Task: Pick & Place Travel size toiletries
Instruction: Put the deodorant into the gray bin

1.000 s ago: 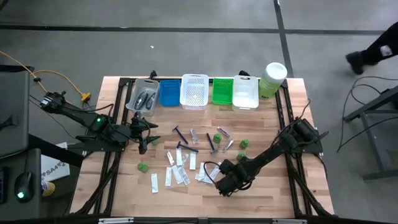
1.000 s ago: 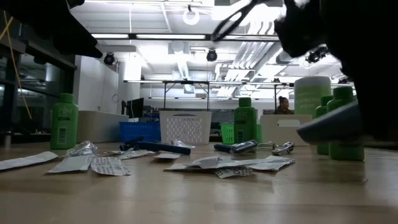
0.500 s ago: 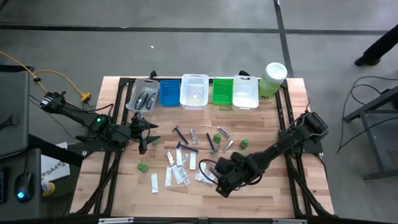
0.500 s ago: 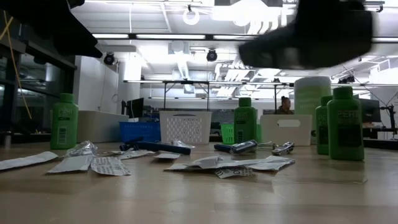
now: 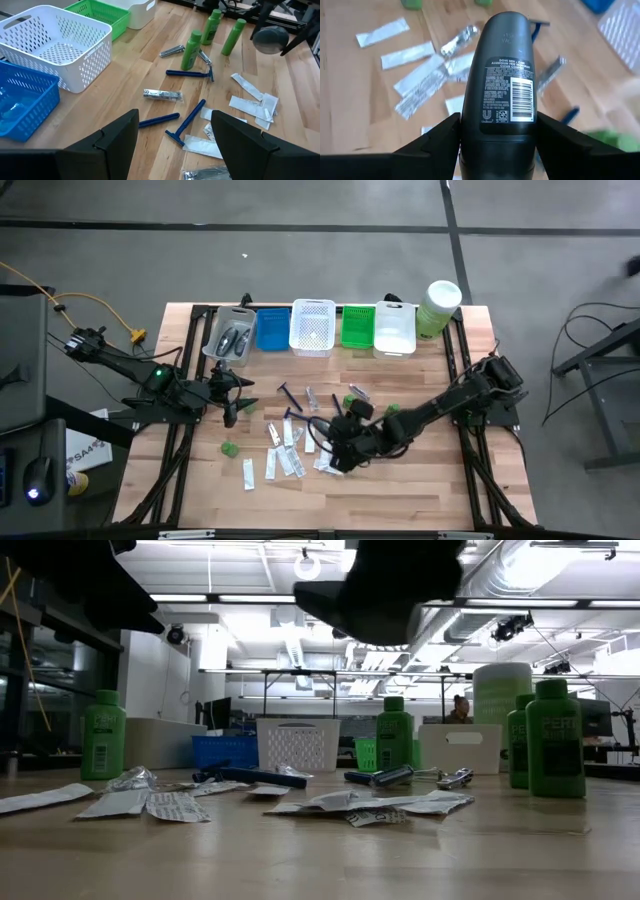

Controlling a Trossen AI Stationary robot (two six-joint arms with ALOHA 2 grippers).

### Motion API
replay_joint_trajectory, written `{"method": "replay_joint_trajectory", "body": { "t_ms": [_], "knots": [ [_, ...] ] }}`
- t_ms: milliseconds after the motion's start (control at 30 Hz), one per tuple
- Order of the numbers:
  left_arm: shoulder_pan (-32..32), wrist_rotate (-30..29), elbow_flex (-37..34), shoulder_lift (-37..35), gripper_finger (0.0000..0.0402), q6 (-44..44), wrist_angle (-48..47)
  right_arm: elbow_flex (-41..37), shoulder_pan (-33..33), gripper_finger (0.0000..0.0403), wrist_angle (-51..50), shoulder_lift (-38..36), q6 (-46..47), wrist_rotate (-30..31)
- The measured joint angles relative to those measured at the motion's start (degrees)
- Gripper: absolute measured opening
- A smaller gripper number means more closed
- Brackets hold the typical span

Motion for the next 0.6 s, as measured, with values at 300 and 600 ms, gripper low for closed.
{"method": "replay_joint_trajectory", "body": {
  "t_ms": [300,600],
  "knots": [
    [0.00,-1.05,0.02,0.31,0.0248,0.10,0.45,0.00,-5.97,0.0217,8.23,-0.04,-12.17,-1.77],
    [0.03,-3.90,0.11,4.03,0.0248,1.81,2.56,0.00,-10.44,0.0217,16.47,-0.04,-21.43,-3.64]
  ]
}}
